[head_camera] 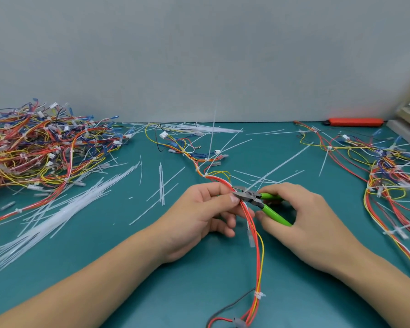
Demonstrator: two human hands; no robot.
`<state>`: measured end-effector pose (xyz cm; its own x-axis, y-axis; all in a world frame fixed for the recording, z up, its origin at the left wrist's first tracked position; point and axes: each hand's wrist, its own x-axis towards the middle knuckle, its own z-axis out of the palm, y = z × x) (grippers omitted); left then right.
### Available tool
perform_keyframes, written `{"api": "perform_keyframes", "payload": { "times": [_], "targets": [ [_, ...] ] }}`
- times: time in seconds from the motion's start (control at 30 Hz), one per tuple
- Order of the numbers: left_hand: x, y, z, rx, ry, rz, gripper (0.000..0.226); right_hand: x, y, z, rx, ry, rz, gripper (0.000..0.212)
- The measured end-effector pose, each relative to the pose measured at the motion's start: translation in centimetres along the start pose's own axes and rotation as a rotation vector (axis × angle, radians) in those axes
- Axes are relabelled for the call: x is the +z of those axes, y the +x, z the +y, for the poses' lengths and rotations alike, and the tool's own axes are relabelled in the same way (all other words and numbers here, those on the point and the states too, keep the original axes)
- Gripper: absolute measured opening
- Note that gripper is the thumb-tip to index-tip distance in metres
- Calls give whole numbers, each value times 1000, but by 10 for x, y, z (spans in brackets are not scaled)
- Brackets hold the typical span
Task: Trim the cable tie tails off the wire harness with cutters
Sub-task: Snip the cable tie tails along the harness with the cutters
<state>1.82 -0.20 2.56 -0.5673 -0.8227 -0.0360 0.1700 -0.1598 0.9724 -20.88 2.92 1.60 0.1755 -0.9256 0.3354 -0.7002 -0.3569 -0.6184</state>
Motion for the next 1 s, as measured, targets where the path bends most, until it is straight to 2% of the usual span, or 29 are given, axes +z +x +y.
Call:
{"api": "perform_keyframes", "payload": {
  "times": [0.2,0.33,0.63,0.77,1.0],
  "targets": [
    [-1,1,-1,15,11,-2,16,0,0,2,-14,4,10,23],
    [0,1,0,13,3,-6,13,0,1,1,-17,10,20,10],
    [-1,1,-2,20,20,-1,16,2,-1,1,32,3,39,8],
    [-1,2,-3,23,34,6,10,0,-1,0,10,-27,36,24],
    [-1,2,-4,30,38,-7,11,-1,0,2,-24,-39,27,26]
  ]
}}
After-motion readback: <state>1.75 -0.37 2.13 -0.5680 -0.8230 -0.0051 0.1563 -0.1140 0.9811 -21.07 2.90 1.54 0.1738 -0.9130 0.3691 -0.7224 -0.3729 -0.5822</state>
